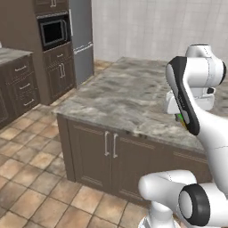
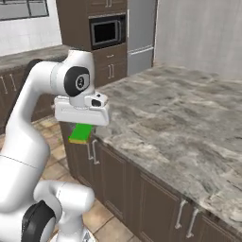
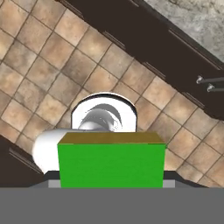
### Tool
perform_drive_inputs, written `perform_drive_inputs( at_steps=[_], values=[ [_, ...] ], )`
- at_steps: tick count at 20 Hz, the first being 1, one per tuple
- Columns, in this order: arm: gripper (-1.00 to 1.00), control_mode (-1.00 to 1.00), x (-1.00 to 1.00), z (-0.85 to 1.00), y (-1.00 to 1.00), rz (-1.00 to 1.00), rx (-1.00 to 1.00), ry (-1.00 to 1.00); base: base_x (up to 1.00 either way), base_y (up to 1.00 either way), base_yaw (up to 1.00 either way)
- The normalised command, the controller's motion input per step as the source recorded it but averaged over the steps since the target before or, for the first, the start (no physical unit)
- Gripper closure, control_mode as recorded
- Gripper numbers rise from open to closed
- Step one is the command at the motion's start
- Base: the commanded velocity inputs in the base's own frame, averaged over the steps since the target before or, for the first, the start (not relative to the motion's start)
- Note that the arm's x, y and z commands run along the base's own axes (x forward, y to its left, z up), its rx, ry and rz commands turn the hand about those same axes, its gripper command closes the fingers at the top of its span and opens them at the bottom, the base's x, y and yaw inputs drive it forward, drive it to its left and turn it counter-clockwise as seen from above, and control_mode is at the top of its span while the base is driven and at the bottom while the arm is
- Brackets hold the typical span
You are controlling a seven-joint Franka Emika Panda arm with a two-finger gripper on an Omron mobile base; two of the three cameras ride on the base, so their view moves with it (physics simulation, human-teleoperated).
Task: Pick up the sponge and bar soap from the sink, and place them back in the cabinet, and close the cabinet door.
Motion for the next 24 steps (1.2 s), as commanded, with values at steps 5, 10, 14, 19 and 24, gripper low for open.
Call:
perform_drive_inputs(
  at_steps=[5, 10, 14, 19, 24],
  values=[
    [1.00, 1.00, 0.00, 0.00, 0.00, 0.00, 0.00, 0.00, 0.00, 0.00, -0.51],
    [1.00, 1.00, 0.00, 0.00, 0.00, 0.00, 0.00, 0.00, 0.00, 0.00, -0.54],
    [1.00, 1.00, 0.00, 0.00, 0.00, 0.00, 0.00, 0.00, 0.00, 0.00, -0.58],
    [1.00, 1.00, 0.00, 0.00, 0.00, 0.00, 0.00, 0.00, 0.00, -0.01, -0.62],
    [1.00, 1.00, 0.00, 0.00, 0.00, 0.00, 0.00, 0.00, 0.00, -0.02, -0.68]
  ],
)
